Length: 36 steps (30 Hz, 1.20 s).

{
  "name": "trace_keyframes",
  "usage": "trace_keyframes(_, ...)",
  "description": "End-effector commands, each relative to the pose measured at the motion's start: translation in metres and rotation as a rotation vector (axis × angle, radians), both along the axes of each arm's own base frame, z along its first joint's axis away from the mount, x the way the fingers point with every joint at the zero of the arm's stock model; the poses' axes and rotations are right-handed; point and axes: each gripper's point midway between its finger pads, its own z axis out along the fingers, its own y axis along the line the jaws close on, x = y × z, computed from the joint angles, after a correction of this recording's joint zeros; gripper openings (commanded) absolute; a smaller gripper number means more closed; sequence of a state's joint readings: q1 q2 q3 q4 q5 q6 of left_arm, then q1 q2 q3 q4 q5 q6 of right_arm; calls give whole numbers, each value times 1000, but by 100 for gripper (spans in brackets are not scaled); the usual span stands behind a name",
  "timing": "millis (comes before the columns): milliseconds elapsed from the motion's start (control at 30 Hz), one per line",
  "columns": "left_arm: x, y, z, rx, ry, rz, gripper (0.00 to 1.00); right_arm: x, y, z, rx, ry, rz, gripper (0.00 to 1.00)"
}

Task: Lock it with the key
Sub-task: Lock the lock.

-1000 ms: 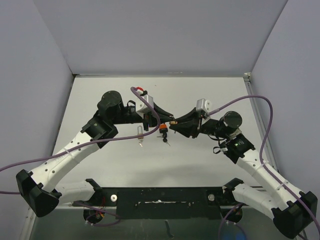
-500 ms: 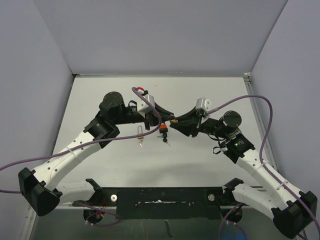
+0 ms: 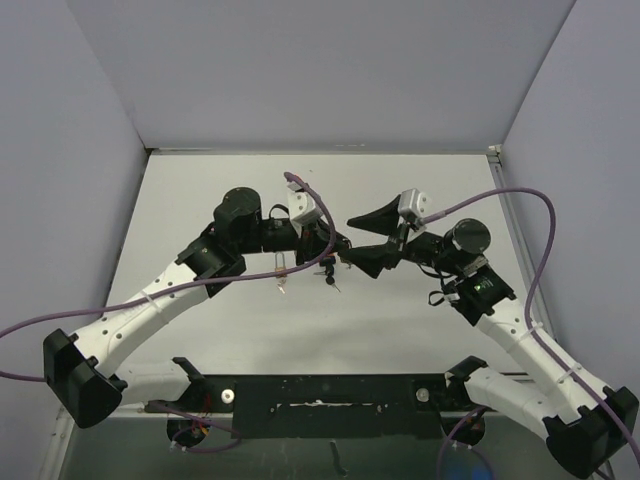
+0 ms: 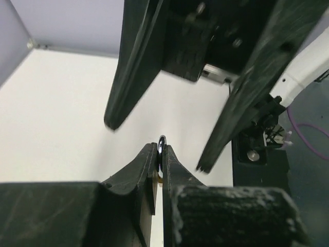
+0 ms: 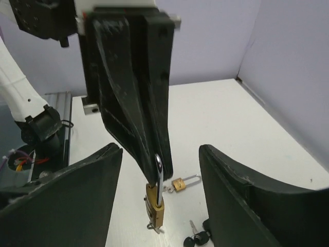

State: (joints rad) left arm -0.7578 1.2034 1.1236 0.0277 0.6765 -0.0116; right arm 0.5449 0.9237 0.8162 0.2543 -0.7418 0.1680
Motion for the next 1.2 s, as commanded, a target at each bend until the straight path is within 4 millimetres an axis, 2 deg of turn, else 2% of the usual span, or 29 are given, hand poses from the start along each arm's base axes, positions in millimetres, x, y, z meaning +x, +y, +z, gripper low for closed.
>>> trace_keyframes(0,6,-1,14,-3,13,28,0,-8,-12,50,91,-132,-52,67)
trace_keyframes(100,14,1,25,-20,-6,78,0,-8,-16,39,67,-102,-78,73)
trace_keyframes(200,18,5,33,-32,-24,107,2,-6,-24,22,44,-60,-129,74)
trace_keyframes(400,23,7,37,-42,-12,136,3,3,-41,-15,18,42,-266,71)
trace_keyframes(567,31,6,38,-58,31,180,5,5,-44,-43,-9,129,-298,60)
trace_keyframes(700,26,1,36,-47,44,133,4,3,-43,-50,-4,142,-290,57)
trace_keyframes(933,14,-4,46,-93,64,57,3,6,-33,-53,0,144,-262,53)
trace_keyframes(1167,12,-10,40,-81,96,24,1,11,-22,-55,0,145,-235,52)
